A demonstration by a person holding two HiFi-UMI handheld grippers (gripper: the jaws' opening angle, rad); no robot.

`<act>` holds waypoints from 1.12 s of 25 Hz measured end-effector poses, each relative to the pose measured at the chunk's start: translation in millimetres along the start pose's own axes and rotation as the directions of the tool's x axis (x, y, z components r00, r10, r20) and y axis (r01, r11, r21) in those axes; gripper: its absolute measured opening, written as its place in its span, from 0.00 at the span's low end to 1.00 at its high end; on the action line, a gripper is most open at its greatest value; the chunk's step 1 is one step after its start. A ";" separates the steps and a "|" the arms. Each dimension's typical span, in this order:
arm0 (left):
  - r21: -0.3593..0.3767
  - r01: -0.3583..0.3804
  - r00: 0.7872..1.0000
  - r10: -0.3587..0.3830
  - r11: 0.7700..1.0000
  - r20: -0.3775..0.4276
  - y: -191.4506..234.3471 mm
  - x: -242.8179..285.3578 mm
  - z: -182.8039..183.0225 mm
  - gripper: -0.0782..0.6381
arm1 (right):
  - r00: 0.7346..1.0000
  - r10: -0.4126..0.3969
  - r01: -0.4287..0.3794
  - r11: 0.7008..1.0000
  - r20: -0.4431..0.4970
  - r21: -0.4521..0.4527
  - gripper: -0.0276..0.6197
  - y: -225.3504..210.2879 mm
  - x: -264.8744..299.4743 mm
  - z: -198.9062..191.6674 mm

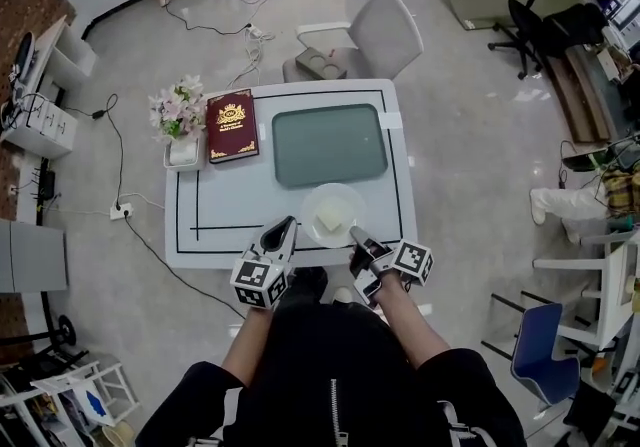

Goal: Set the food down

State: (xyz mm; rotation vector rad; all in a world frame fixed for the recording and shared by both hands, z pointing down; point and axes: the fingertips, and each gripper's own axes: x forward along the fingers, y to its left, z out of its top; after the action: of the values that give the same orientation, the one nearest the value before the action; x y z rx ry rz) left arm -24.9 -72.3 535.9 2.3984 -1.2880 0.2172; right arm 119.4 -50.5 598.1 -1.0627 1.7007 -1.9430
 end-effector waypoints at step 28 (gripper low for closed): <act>-0.043 0.041 0.996 -0.044 0.998 -0.074 127.5 120.3 47.2 0.13 | 0.993 -0.118 0.117 0.992 0.019 0.034 0.07 9.0 155.0 93.2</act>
State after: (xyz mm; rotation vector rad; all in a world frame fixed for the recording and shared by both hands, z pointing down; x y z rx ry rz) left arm -65.2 -246.4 567.5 2.3568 -1.1953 0.2630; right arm 82.6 -223.6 636.7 -1.1918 1.6229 -2.0165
